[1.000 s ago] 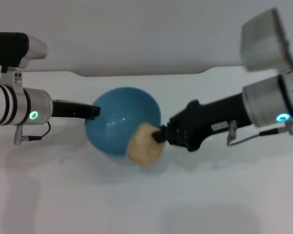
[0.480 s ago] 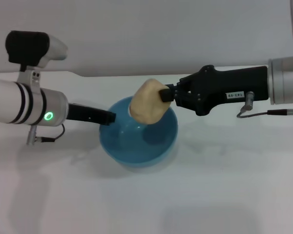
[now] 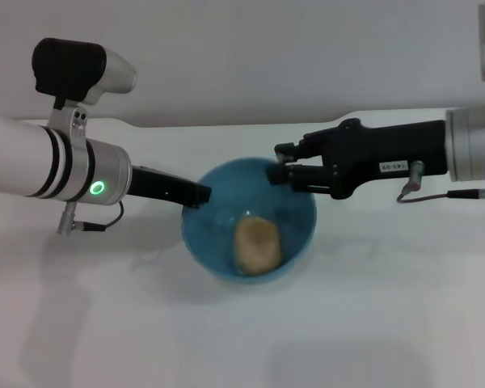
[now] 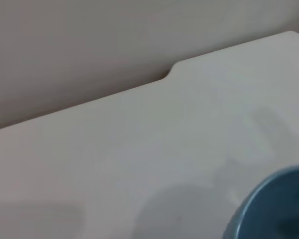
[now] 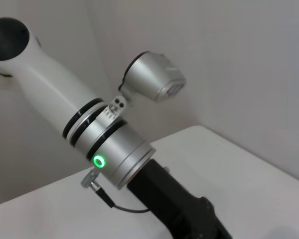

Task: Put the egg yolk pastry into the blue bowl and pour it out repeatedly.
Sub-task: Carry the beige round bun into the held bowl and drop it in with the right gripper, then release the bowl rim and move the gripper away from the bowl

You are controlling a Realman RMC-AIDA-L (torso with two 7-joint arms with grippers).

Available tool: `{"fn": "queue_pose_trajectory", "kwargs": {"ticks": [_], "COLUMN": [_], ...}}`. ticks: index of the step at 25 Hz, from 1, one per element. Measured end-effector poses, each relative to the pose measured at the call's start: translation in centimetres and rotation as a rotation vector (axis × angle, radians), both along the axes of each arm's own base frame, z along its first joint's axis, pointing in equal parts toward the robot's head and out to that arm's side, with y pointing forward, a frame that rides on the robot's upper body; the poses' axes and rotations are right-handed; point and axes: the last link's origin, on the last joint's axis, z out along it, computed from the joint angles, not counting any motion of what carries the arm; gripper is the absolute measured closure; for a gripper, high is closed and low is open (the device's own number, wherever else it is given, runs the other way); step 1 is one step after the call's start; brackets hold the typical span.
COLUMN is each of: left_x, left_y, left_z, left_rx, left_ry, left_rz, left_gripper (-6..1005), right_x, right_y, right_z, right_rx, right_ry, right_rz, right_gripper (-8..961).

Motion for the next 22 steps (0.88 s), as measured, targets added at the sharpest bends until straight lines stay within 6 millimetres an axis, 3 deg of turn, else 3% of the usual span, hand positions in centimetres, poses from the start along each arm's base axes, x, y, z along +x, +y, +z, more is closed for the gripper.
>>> {"fn": "queue_pose_trajectory", "kwargs": {"ticks": [3, 6, 12, 16, 22], "left_x": [0.1, 0.4, 1.2, 1.7, 2.2], "left_y": [-0.1, -0.3, -1.3, -1.6, -1.8], "left_z": [-0.2, -0.5, -2.5, -3.6, -5.0], "left_rx": [-0.009, -0.022, -0.081, -0.075, -0.061], "left_ry": [0.005, 0.010, 0.057, 0.075, 0.097], "left_rz": [-0.008, -0.021, -0.089, -0.132, -0.187], "left_gripper": [984, 984, 983, 983, 981], "right_x": [0.2, 0.9, 5.2, 8.3, 10.0], "right_y": [0.0, 0.3, 1.5, 0.9, -0.3], "right_z": [0.8, 2.2, 6.2, 7.2, 7.7], "right_rx": [0.029, 0.095, 0.315, 0.386, 0.451], "right_ry": [0.008, 0.031, 0.095, 0.123, 0.202], "right_rz": [-0.003, -0.022, -0.200, -0.288, -0.294], "right_gripper": [602, 574, 518, 499, 500]}}
